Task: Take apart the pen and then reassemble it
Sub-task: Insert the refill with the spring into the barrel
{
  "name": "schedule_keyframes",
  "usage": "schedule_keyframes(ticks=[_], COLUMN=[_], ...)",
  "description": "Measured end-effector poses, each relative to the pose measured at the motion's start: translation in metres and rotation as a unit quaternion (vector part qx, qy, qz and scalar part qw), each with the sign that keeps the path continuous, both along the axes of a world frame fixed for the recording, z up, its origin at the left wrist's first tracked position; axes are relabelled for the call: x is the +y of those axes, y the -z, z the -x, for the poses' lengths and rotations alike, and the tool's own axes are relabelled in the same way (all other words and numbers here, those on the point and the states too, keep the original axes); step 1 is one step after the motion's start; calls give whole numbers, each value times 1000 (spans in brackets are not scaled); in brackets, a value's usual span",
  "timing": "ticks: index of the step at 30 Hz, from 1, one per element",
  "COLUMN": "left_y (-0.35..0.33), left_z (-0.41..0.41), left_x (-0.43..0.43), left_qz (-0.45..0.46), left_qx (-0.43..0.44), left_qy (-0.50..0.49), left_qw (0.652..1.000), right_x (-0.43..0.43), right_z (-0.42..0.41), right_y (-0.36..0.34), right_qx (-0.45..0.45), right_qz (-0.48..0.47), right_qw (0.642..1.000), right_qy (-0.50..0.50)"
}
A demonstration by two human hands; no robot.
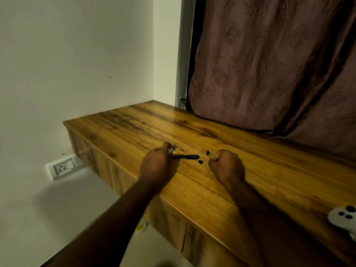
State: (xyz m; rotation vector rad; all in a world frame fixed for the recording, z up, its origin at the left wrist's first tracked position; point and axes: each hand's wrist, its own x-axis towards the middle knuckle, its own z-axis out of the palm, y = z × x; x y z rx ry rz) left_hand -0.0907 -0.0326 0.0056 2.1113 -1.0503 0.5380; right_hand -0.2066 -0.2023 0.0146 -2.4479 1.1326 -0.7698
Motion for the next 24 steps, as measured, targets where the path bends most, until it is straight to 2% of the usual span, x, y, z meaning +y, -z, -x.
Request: schedule_keyframes(ticks=[24], left_y=[1], left_z=[0], left_x=[0], left_qz=[5], left_qx=[-1], left_qy=[5], left_qw=[1000], right_x=[0], right_z=[0], right_y=[-5], right_qx=[11], right_qz=[-28], right_qw=[999], right_qy=[22])
